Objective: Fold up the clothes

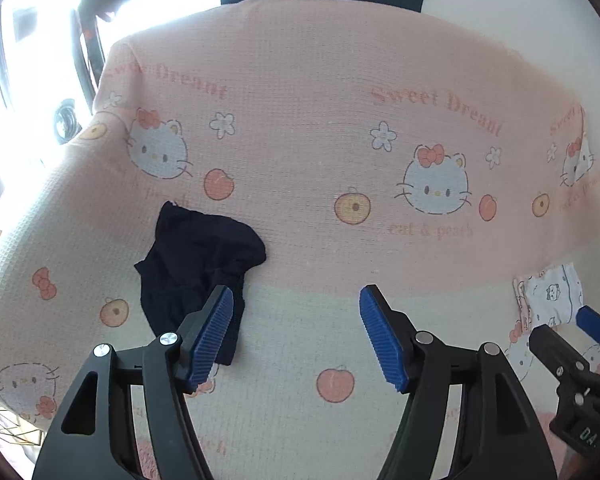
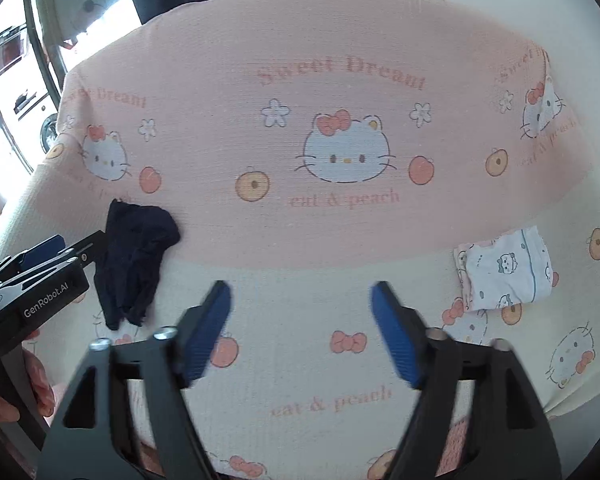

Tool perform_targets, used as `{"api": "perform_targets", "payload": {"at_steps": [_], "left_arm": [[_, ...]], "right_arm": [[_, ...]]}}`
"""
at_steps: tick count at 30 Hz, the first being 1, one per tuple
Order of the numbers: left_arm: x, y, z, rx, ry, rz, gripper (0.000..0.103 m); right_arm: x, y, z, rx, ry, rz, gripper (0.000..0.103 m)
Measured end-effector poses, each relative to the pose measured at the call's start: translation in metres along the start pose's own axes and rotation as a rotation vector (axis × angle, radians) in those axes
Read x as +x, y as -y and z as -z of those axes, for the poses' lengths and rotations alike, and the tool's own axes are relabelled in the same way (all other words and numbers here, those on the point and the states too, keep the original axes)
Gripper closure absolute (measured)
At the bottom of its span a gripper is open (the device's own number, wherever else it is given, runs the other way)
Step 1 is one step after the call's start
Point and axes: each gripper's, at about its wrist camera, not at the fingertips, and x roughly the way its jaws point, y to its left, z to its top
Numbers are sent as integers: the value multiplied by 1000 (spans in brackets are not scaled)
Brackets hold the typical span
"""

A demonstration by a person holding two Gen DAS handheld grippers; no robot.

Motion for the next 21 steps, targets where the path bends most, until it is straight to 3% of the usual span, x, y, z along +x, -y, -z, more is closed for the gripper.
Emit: {"api": "perform_targets", "payload": {"at_steps": [3,6,14,21], "left_arm": [[-31,-13,19,-16,36,12,32],[-60,-21,41,-41,52,40,28],[-109,-16,105,-1,15,104,27],[-141,-11,140,-11,5,93,27]], "right_arm": [[-28,-21,14,-41,56,13,4],[-51,-35,31,-70,59,22,1],[-93,-24,89,-7,30,65,1],[-123,-11,135,49,-7,80,1]]}}
